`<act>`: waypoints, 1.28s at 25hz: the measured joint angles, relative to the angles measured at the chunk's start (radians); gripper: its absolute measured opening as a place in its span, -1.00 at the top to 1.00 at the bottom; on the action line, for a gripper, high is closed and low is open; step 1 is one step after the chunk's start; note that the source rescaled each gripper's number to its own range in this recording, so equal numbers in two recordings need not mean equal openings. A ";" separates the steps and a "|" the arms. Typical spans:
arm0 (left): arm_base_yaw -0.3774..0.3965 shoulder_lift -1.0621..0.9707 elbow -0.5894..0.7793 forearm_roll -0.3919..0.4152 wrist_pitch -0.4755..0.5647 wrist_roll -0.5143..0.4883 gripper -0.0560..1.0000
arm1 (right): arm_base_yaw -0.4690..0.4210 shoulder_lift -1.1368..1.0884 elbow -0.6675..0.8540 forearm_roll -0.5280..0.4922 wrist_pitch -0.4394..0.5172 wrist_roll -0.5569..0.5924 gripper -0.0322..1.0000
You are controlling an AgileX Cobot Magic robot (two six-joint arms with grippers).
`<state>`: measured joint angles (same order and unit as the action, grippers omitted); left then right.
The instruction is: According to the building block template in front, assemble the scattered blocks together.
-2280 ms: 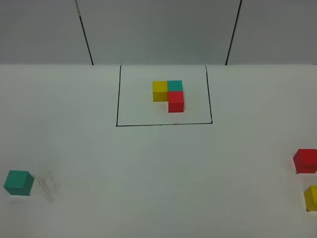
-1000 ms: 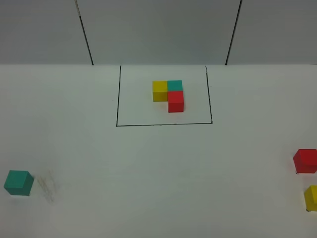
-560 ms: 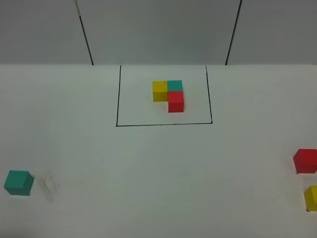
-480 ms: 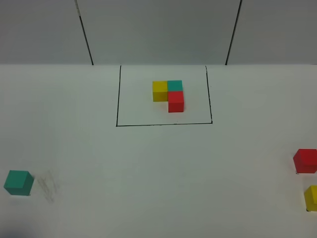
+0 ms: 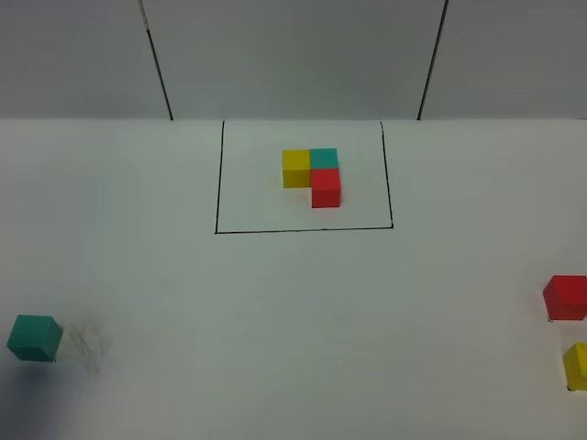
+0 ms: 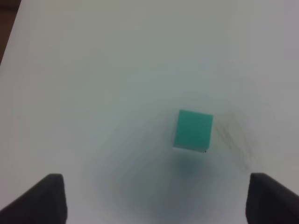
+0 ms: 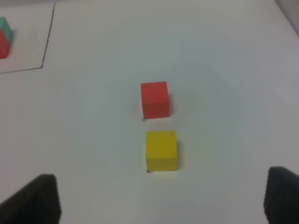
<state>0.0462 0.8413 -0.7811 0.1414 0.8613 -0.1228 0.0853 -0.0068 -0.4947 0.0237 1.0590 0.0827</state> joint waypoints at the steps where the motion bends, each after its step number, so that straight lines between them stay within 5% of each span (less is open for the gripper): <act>1: 0.000 0.033 -0.013 0.000 -0.004 0.000 -0.48 | 0.000 0.000 0.000 0.000 0.000 0.000 -0.73; 21: 0.000 0.562 -0.023 -0.007 -0.191 0.007 -0.48 | 0.000 0.000 0.000 0.000 0.000 0.000 -0.73; 32: 0.000 0.706 -0.023 -0.168 -0.275 0.158 -0.14 | 0.000 0.000 0.000 0.000 0.000 0.000 -0.73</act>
<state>0.0462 1.5470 -0.8040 -0.0265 0.5864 0.0352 0.0853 -0.0068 -0.4947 0.0237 1.0590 0.0827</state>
